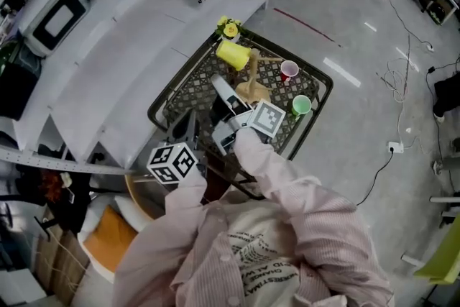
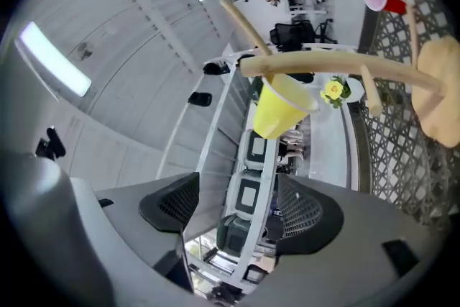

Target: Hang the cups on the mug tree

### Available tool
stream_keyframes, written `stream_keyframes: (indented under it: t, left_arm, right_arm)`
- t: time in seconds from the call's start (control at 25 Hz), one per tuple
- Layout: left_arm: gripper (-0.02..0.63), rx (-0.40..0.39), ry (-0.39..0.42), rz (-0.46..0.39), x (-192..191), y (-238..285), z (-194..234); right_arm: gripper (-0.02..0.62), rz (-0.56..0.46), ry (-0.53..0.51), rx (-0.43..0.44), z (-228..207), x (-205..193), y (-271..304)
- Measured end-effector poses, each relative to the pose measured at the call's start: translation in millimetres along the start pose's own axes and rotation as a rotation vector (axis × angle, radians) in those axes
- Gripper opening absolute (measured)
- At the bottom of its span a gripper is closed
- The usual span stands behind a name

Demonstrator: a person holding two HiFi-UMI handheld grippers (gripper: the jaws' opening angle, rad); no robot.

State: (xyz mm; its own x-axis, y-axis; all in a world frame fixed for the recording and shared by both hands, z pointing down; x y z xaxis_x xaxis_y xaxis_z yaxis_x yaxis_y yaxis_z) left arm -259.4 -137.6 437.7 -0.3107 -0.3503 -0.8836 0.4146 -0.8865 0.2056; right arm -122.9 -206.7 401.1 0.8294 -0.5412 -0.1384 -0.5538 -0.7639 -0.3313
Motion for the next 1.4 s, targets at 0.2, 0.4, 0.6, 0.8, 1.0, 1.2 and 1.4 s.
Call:
stream_keyframes:
  t: [0.2,0.4,0.6,0.8,1.0,1.2,1.4]
  left_arm:
    - [-0.002,-0.032,-0.002,0.028,-12.0,5.3,-6.1]
    - [-0.002,-0.067,-0.002,0.062,-25.0,8.7,-17.1]
    - [-0.002,-0.115,-0.009,0.113,-45.5,17.5,-32.8]
    - [-0.002,-0.168,-0.008,0.173,-65.3,28.5,-49.5]
    - [-0.002,-0.22,-0.006,0.233,-85.0,38.5,-75.6]
    - [-0.002,-0.222,-0.022,0.272,-103.5,48.3,-92.5]
    - [-0.002,-0.214,-0.038,0.295,-119.3,60.6,-110.8]
  right_arm:
    - [0.307,0.092,-0.253,0.05,25.0,6.4,-23.2]
    - [0.307,0.145,-0.434,0.032,36.2,15.0,-45.2]
    - [0.307,0.162,-0.577,-0.042,29.8,29.8,-74.3]
    - [0.307,0.173,-0.673,-0.117,19.1,46.5,-104.8]
    - [0.307,0.183,-0.733,-0.222,7.5,67.3,-140.3]
    - [0.307,0.212,-0.781,-0.329,-12.9,89.5,-173.4]
    - [0.307,0.237,-0.793,-0.424,-34.2,115.9,-203.8]
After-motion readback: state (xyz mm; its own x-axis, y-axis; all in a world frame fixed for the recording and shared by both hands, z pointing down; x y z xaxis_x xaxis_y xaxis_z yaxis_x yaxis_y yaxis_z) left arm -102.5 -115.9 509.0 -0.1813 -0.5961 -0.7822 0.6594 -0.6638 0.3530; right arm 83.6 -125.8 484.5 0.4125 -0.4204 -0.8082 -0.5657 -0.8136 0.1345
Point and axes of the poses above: the fingertips, and each gripper's own axes: y forward along the fingers, z to its left, x out of its top, the point moved 5 cm from there along -y, backward along the fingers, and after that the axes turned 1 degree about -z, right-handed, at the moved point
